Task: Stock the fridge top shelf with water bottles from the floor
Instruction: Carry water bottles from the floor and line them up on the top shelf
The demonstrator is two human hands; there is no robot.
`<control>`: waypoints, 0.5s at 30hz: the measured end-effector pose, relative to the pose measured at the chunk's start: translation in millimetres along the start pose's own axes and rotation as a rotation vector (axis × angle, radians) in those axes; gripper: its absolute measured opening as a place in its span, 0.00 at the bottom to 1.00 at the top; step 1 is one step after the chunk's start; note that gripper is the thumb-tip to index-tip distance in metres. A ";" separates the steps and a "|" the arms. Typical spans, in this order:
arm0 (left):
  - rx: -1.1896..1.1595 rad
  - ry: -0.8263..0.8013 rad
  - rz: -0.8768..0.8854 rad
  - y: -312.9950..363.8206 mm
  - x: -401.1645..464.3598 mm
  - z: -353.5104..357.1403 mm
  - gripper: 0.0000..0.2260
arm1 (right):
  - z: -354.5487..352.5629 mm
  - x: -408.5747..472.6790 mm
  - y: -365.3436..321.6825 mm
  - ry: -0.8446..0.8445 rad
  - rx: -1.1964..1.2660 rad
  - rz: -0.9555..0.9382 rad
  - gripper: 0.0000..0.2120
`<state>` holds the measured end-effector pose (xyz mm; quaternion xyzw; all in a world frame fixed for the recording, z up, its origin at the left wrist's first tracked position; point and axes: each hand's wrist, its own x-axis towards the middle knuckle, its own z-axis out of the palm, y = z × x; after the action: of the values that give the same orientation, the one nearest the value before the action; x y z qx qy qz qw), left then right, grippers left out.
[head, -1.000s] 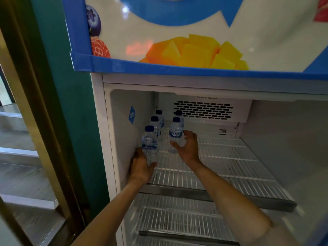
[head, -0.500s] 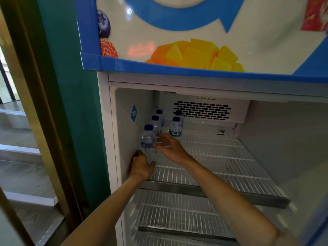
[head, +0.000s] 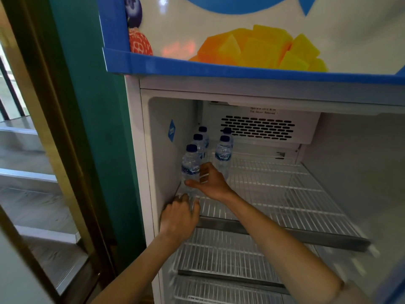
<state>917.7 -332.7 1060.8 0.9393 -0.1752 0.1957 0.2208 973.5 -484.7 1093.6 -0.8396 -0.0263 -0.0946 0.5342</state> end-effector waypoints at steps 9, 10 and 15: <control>0.040 0.025 0.071 -4.0 -2.6 2.9 0.19 | -0.4 6.0 8.6 -0.122 0.032 0.059 0.31; 0.040 0.021 0.074 -4.5 -2.6 3.2 0.20 | 0.3 5.3 7.3 -0.097 0.018 0.057 0.31; 0.051 0.023 0.086 -4.7 -2.9 1.1 0.19 | 1.7 9.1 4.2 -0.104 -0.018 0.065 0.34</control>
<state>917.5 -328.5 1057.0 0.9340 -0.2077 0.2199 0.1900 983.2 -485.5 1090.8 -0.8485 -0.0260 -0.0338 0.5274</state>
